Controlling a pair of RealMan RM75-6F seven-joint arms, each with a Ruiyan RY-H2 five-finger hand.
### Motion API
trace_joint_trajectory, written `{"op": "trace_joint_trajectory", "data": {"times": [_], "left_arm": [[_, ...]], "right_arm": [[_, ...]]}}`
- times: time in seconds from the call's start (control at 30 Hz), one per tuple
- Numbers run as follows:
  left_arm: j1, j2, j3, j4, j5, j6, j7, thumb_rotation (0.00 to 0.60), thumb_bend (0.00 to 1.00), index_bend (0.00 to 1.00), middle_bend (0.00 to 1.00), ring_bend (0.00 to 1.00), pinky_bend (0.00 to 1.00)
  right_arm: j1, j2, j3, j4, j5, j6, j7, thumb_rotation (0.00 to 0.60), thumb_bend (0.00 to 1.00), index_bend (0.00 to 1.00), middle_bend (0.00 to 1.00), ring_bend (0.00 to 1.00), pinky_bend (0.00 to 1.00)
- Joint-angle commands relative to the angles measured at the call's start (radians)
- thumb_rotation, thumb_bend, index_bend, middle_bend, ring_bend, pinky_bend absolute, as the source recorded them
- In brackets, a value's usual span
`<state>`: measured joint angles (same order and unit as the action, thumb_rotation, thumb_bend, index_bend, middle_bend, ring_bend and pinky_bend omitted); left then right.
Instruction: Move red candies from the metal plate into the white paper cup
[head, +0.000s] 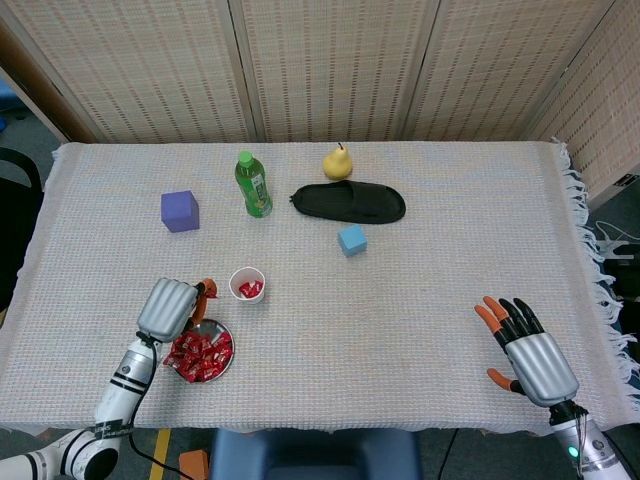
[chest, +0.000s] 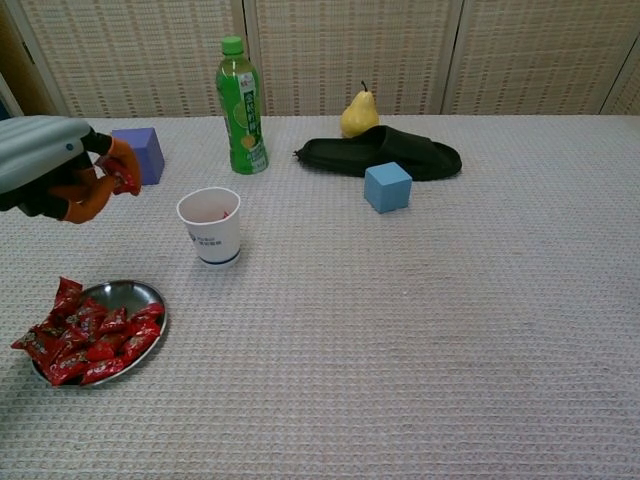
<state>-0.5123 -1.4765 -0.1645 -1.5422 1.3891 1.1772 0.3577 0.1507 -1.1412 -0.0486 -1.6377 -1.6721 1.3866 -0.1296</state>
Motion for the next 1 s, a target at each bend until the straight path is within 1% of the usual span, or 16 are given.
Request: {"op": "trace_joint_trajectory", "data": {"times": [0.03,0.13,0.3,0.5,0.8,0.87,0.97,1.0], "left_arm": [[-0.036,-0.038,-0.020,-0.001,-0.022,-0.024,0.048,0.600,0.69,0.56,1.00,1.00,1.00],[-0.060,-0.072,-0.033,0.017,-0.038,-0.030,0.089,0.600,0.69,0.54,1.00,1.00,1.00],[-0.096,-0.117,-0.047,0.043,-0.066,-0.051,0.113,0.600,0.69,0.53,1.00,1.00,1.00],[-0.124,-0.161,-0.059,0.091,-0.087,-0.056,0.118,0.600,0.69,0.53,1.00,1.00,1.00],[-0.157,-0.214,-0.060,0.169,-0.117,-0.079,0.106,0.600,0.67,0.53,1.00,1.00,1.00],[-0.162,-0.218,-0.057,0.178,-0.116,-0.080,0.108,0.600,0.64,0.50,1.00,1.00,1.00],[-0.162,-0.220,-0.052,0.187,-0.124,-0.079,0.109,0.600,0.53,0.43,1.00,1.00,1.00],[-0.162,-0.221,-0.051,0.191,-0.126,-0.078,0.108,0.600,0.51,0.41,1.00,1.00,1.00]], "right_arm": [[0.001,0.001,0.001,0.001,0.005,-0.004,0.002,0.600,0.10,0.00,0.00,0.00,0.00],[0.003,0.003,0.001,-0.001,0.008,-0.010,0.006,0.600,0.10,0.00,0.00,0.00,0.00],[0.006,0.007,0.004,0.001,0.019,-0.015,0.014,0.600,0.10,0.00,0.00,0.00,0.00],[0.007,0.012,0.003,-0.004,0.021,-0.018,0.018,0.600,0.10,0.00,0.00,0.00,0.00],[0.003,0.015,0.005,-0.006,0.023,-0.010,0.019,0.600,0.10,0.00,0.00,0.00,0.00],[0.001,0.017,0.005,-0.007,0.023,-0.005,0.020,0.600,0.10,0.00,0.00,0.00,0.00],[-0.001,0.018,0.006,-0.007,0.023,0.001,0.022,0.600,0.10,0.00,0.00,0.00,0.00],[-0.002,0.019,0.006,-0.007,0.022,0.002,0.022,0.600,0.10,0.00,0.00,0.00,0.00]]}}
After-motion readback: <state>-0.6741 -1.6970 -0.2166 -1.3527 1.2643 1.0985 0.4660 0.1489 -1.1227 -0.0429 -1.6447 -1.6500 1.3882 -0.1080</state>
